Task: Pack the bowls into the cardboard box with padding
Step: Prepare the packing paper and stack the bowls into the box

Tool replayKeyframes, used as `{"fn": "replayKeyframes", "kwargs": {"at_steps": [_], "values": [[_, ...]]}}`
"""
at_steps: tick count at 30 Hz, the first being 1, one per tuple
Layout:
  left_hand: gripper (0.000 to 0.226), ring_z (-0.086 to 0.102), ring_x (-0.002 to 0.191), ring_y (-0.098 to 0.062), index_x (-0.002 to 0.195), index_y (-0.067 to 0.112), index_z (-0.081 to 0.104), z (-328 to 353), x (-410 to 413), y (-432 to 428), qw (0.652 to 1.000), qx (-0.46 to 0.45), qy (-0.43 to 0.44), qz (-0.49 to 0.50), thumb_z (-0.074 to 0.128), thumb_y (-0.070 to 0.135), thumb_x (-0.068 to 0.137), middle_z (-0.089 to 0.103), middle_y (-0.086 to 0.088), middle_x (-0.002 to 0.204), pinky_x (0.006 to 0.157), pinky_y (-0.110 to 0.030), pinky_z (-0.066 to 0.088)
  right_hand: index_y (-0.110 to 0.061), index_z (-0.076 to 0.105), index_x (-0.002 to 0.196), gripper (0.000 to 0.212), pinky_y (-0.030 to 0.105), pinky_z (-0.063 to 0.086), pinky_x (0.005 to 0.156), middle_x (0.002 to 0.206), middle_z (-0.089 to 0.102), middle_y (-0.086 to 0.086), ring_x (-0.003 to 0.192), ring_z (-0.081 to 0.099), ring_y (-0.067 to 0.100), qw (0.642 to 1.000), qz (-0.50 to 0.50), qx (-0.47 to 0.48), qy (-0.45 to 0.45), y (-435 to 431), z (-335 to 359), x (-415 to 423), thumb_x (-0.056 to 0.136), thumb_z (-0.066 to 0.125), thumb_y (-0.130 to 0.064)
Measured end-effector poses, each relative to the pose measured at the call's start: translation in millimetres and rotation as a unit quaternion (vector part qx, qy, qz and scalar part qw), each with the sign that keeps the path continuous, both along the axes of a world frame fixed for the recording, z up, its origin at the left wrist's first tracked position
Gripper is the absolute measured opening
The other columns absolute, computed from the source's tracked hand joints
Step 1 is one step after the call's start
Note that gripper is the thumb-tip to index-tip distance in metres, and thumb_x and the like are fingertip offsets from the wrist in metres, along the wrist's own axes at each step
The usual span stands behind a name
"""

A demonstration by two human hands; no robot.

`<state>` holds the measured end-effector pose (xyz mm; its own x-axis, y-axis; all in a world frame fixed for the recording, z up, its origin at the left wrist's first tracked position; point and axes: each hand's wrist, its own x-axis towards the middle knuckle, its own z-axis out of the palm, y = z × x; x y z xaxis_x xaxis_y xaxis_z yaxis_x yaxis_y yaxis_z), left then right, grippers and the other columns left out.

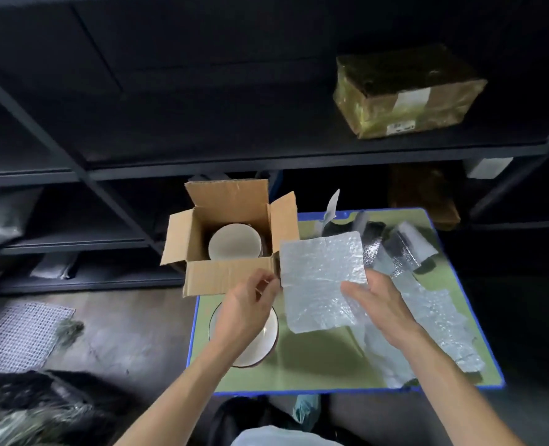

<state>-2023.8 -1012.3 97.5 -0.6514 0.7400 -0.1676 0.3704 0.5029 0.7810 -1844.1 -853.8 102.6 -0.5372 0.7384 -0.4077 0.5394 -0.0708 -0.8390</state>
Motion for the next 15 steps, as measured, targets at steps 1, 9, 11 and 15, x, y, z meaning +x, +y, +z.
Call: {"fn": "replayKeyframes", "kwargs": {"at_steps": [1, 9, 11, 15], "values": [[0.009, 0.059, 0.079, 0.005, 0.095, 0.029, 0.063, -1.3, -4.1, -11.1, 1.0, -0.01, 0.023, 0.01, 0.056, 0.033, 0.099, 0.067, 0.017, 0.084, 0.063, -0.014, 0.04, -0.01, 0.064, 0.099, 0.031, 0.04, 0.052, 0.08, 0.1, 0.071, 0.017, 0.087, 0.065, 0.033, 1.0, 0.008, 0.005, 0.002, -2.3, -0.2, -4.0, 0.086, 0.065, -0.038], [0.016, 0.055, 0.094, -0.021, 0.11, 0.019, 0.061, -35.5, -24.5, -74.0, 0.967, -0.131, 0.209, 0.057, 0.057, 0.023, 0.095, 0.058, 0.002, 0.104, 0.069, -0.031, 0.044, -0.018, 0.066, 0.1, 0.026, 0.037, 0.052, 0.08, 0.094, 0.071, 0.013, 0.083, 0.066, 0.02, 0.995, 0.088, 0.025, -0.027, -25.5, -6.1, -25.8, 0.085, 0.062, -0.038], [0.022, 0.055, 0.094, -0.023, 0.116, 0.02, 0.054, -37.8, -23.9, -78.2, 0.965, -0.159, 0.201, 0.053, 0.056, 0.024, 0.095, 0.054, 0.0, 0.108, 0.069, -0.031, 0.041, -0.017, 0.064, 0.091, 0.01, 0.033, 0.044, 0.069, 0.087, 0.066, 0.02, 0.076, 0.057, 0.019, 0.994, 0.094, 0.043, -0.032, -29.3, -5.6, -29.0, 0.091, 0.062, -0.026], [0.02, 0.061, 0.085, -0.034, 0.111, 0.016, 0.046, -43.7, -28.8, -77.2, 0.966, -0.198, 0.159, 0.044, 0.056, 0.018, 0.093, 0.058, -0.003, 0.102, 0.067, -0.039, 0.046, -0.013, 0.063, 0.089, 0.012, 0.032, 0.04, 0.063, 0.079, 0.059, 0.01, 0.07, 0.051, 0.019, 0.992, 0.106, 0.051, -0.047, -31.4, -9.8, -33.3, 0.093, 0.062, -0.024]]}}
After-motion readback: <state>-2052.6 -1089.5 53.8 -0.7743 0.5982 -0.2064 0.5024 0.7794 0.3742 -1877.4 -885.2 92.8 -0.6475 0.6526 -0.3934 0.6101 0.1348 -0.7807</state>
